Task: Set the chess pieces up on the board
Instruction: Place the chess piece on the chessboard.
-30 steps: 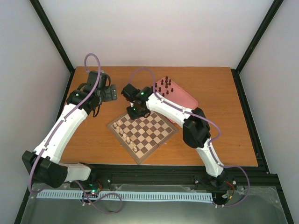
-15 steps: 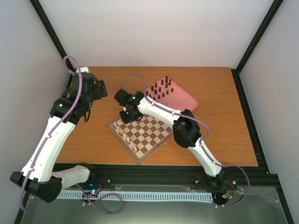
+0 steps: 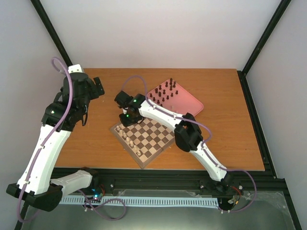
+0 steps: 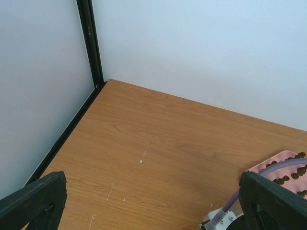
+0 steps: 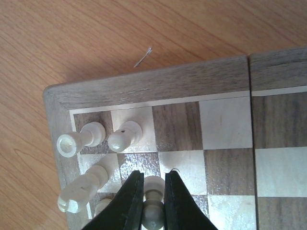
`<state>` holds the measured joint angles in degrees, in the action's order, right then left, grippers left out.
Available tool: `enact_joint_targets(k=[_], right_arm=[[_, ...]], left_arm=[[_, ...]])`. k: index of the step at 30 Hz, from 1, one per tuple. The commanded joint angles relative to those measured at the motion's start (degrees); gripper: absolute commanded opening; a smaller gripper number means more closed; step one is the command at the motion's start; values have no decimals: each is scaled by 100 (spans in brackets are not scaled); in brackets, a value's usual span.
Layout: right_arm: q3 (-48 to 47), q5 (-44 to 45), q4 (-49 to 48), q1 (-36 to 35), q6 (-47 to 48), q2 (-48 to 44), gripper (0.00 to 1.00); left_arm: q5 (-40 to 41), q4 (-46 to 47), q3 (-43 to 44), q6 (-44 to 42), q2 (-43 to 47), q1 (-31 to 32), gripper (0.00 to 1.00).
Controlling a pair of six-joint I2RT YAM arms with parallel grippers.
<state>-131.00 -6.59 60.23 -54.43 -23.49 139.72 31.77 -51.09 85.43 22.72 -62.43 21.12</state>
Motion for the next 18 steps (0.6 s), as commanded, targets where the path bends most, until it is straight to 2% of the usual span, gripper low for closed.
enact_joint_targets(k=[1,18], right_arm=[[-133,-112,42,-130,-34,113,3],[-132,-80,-88,-164,-25,325,3]], left_arm=[[110,-116,34,-47,30,41,100],[92,-141,-16,-53,117,41,100]])
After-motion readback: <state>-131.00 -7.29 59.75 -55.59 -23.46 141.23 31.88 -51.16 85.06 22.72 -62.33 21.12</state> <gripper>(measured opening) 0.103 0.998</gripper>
